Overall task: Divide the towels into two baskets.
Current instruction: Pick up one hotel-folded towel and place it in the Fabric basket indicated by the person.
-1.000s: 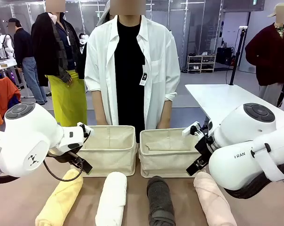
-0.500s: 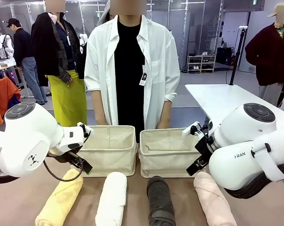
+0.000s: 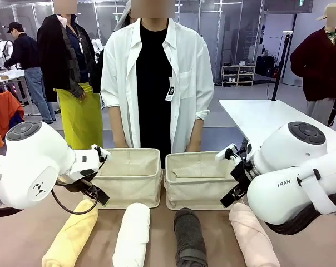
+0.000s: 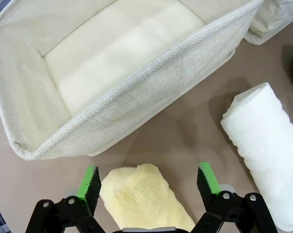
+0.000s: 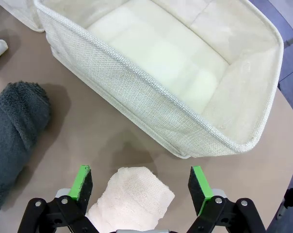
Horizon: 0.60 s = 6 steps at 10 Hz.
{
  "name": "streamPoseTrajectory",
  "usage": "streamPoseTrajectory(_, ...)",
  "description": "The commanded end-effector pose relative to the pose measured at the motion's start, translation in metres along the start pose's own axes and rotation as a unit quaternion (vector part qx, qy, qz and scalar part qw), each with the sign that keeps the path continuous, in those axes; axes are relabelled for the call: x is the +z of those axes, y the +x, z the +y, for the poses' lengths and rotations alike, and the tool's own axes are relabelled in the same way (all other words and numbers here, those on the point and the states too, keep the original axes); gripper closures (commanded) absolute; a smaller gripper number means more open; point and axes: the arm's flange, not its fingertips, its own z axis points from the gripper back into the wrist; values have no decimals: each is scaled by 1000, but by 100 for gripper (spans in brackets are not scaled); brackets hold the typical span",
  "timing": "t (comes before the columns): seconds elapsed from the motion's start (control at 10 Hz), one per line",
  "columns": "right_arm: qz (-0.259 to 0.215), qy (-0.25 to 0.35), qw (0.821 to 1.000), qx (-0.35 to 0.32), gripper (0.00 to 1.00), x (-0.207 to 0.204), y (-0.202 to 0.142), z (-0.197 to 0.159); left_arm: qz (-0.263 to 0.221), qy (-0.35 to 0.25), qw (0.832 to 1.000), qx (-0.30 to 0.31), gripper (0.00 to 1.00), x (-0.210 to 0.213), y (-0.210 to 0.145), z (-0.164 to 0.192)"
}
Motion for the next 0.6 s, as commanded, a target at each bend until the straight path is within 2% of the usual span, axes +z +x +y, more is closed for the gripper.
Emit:
streamPoseTrajectory(0.0,3,19,1000,9,0,11,4,-8,3,3,1000,5,0,4,8,1)
streamPoseTrajectory(0.2,15,53,998,1,0,32,15,-27,34,-29,999,2,0,18,18,7)
streamPoseTrajectory(0.4,31,118,992,-17,0,43,24,-43,83,-100,991,23,0,36,24,28)
streamPoseTrajectory(0.5,32,163,985,-40,0,48,26,-50,97,-160,982,29,0,46,24,40)
